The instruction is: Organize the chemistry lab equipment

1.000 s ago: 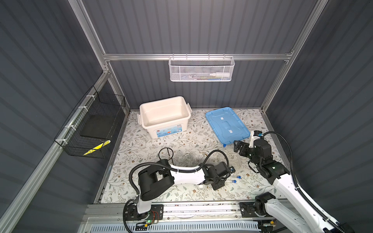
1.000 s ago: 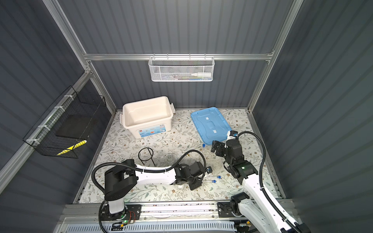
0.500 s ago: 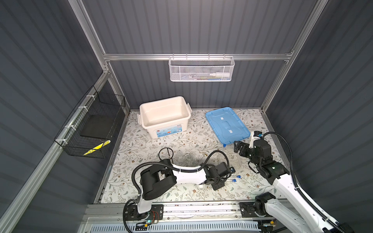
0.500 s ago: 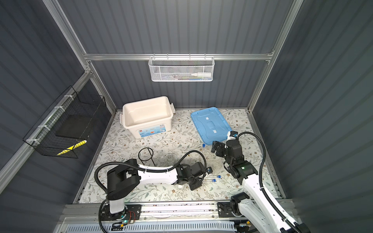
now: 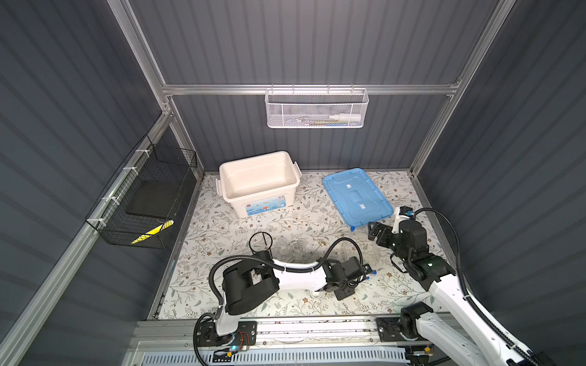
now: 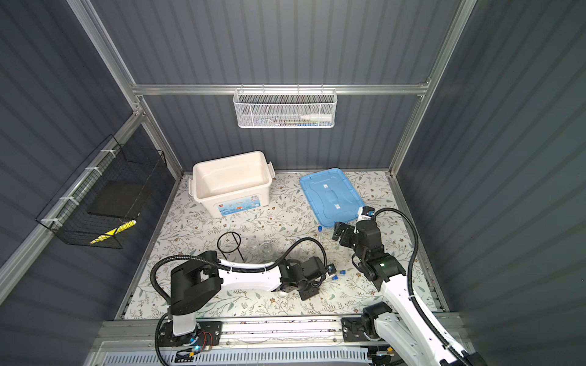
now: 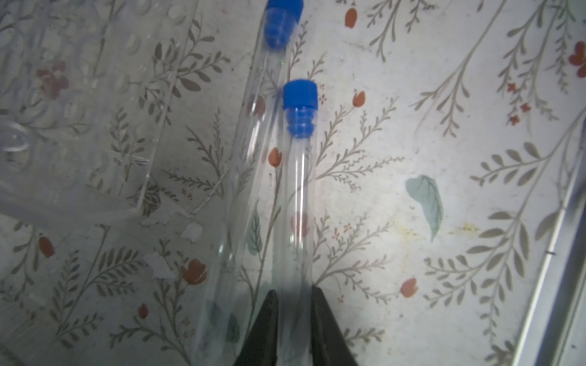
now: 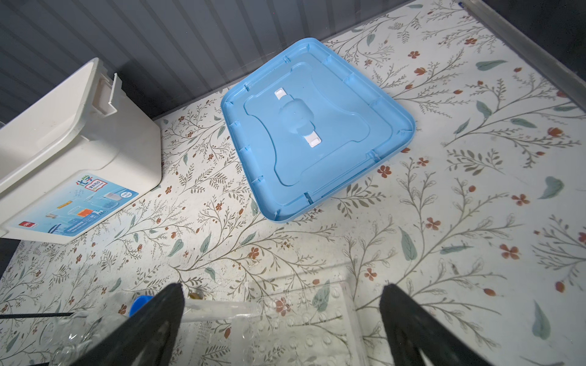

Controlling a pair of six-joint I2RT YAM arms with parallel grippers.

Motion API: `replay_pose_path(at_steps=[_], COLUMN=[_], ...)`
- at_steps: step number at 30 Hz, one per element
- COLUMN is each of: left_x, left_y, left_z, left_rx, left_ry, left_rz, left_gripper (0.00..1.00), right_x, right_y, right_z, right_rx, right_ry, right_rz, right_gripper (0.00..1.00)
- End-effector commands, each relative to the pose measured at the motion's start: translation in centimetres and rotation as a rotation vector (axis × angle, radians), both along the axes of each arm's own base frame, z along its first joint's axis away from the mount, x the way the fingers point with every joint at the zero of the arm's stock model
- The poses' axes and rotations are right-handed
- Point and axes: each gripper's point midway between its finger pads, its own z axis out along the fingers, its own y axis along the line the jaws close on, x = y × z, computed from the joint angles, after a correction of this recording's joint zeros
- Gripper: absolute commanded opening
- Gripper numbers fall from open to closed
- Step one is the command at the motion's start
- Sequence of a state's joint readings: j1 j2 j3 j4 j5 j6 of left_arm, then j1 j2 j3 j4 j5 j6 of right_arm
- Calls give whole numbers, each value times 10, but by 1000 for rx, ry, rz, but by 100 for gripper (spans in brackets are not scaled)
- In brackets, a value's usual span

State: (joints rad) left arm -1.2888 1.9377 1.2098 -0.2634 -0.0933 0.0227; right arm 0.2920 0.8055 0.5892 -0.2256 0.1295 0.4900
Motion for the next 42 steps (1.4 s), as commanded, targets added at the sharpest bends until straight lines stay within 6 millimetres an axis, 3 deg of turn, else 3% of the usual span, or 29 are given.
replay_pose_path(at_steps=[1,13,24,37,42], left_x=[-2,-1,3,11,12], left_y=[6,-1,-9,-17,-18], left_z=[-11,7,37,57,56], left_rx=[49,-17,-99,-160,-162], left_ry=[6,2,-31,-75,-83], left_rz=[6,11,22,30,35], left_gripper=[19,16,15,15,15], right_x=[-3,-2,-4,-14,-21], right_y=[-3,-4,1,-1,-3], right_z=[-2,0,0,-10,-21], right_rx=[-5,-2,17,191,225], right_ry=[1,-3,7,140,198], right_rz=[-2,-5,25,57,56], right_gripper=[98,99,95,79,64])
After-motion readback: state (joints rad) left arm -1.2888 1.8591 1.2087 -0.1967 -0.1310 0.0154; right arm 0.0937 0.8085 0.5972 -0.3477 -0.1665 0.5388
